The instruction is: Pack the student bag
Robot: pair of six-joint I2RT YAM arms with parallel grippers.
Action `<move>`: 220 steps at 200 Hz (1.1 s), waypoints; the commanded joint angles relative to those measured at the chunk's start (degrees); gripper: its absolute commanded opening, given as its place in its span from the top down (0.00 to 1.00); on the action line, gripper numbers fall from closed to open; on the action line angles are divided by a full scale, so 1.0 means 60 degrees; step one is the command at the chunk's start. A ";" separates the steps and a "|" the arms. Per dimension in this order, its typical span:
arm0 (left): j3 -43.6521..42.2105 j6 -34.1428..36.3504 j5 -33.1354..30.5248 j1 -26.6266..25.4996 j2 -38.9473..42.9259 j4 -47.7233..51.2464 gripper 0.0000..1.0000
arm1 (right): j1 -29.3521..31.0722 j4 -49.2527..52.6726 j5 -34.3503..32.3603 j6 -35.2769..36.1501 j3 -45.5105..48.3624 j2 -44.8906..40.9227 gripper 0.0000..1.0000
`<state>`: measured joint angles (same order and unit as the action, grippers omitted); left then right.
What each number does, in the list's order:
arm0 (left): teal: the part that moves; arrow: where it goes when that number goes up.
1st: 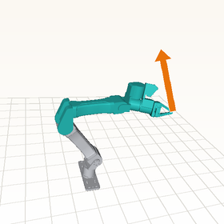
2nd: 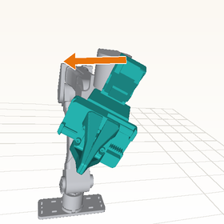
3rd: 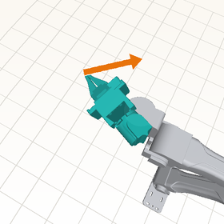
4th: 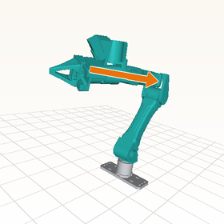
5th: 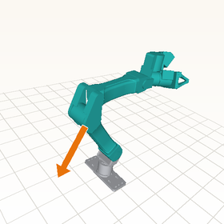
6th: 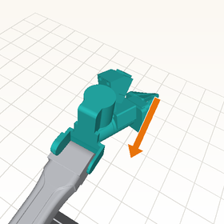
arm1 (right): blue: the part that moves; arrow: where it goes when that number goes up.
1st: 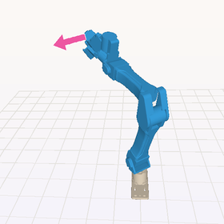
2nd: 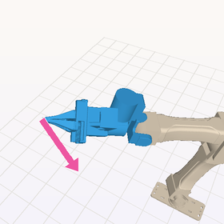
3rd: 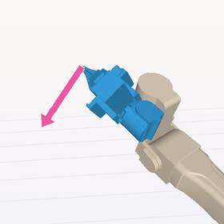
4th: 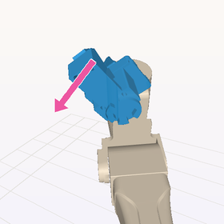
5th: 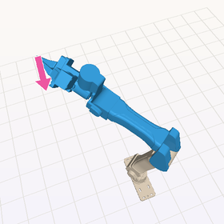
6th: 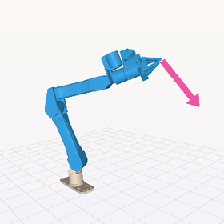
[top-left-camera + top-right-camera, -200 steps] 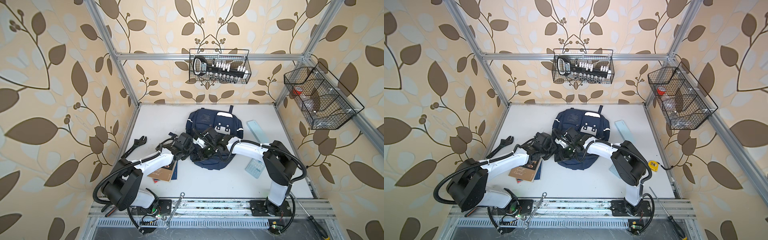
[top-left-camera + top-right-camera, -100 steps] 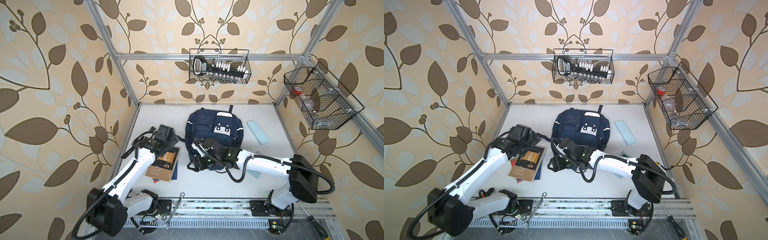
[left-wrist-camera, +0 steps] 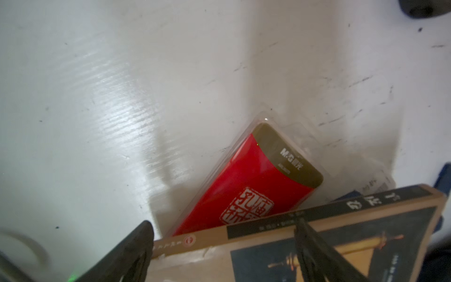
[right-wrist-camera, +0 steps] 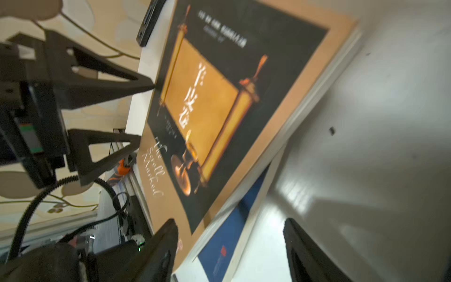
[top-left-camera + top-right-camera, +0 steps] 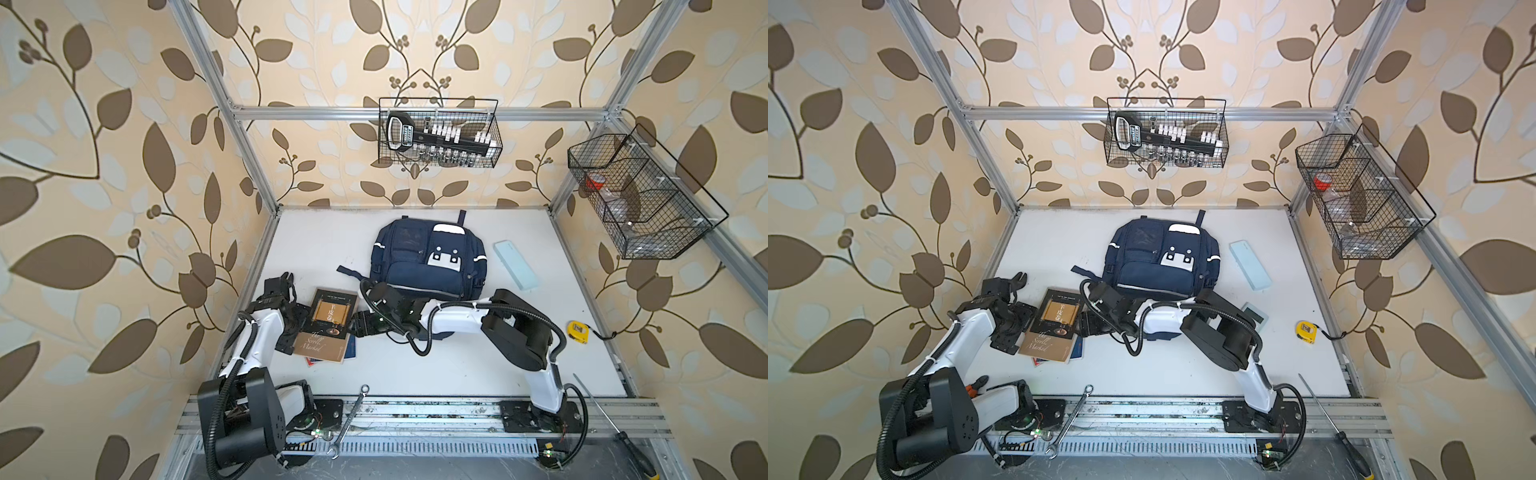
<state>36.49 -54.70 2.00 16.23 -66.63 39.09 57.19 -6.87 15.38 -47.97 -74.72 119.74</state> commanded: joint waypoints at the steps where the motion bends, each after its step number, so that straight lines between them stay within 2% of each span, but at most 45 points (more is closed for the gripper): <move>1: 0.0170 -0.0236 0.0890 0.0042 -0.0224 -0.0323 0.16 | -0.0074 -0.0544 0.0448 -0.0366 -0.0711 0.0386 0.33; 32: -0.0016 -0.0061 0.1310 0.0037 -0.0457 -0.0536 0.22 | -0.0054 -0.0583 0.0455 -0.0484 -0.0839 0.0574 0.35; 67: -0.0571 -0.0206 0.2377 0.0023 -0.0306 -0.0931 0.30 | -0.0083 -0.0428 0.0688 -0.0573 -0.1216 0.0967 0.35; 124: -0.1292 -0.0313 0.3904 -0.0128 0.0051 -0.1776 0.34 | -0.0183 -0.0479 0.0870 -0.0620 -0.1312 0.1060 0.35; 142: -0.1322 -0.0433 0.4046 -0.0353 0.0171 -0.1884 0.34 | -0.0244 -0.0510 0.0910 -0.0570 -0.1173 0.0915 0.36; 162: -0.1166 -0.0342 0.3820 -0.0414 0.0320 -0.1655 0.33 | -0.0318 -0.0495 0.0932 -0.0494 -0.0992 0.0705 0.46; 171: -0.1027 -0.0251 0.3676 -0.0419 0.0349 -0.1507 0.33 | -0.0360 -0.0461 0.0902 -0.0462 -0.0925 0.0604 0.60; 179: -0.0949 -0.0205 0.3549 -0.0408 0.0357 -0.1387 0.33 | -0.0362 -0.0308 0.0844 -0.0368 -0.0922 0.0533 0.68; 201: -0.0773 -0.0142 0.3351 -0.0417 0.0326 -0.1180 0.32 | -0.0388 -0.0025 0.0679 -0.0155 -0.0948 0.0355 0.77; 220: -0.0601 0.0021 0.3160 -0.0420 0.0309 -0.0918 0.30 | -0.0381 0.0222 0.0610 -0.0035 -0.1015 0.0232 0.90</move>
<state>30.26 -55.57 20.49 14.52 -65.10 29.74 54.00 -7.46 18.04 -49.80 -80.84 123.46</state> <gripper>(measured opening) 0.686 0.155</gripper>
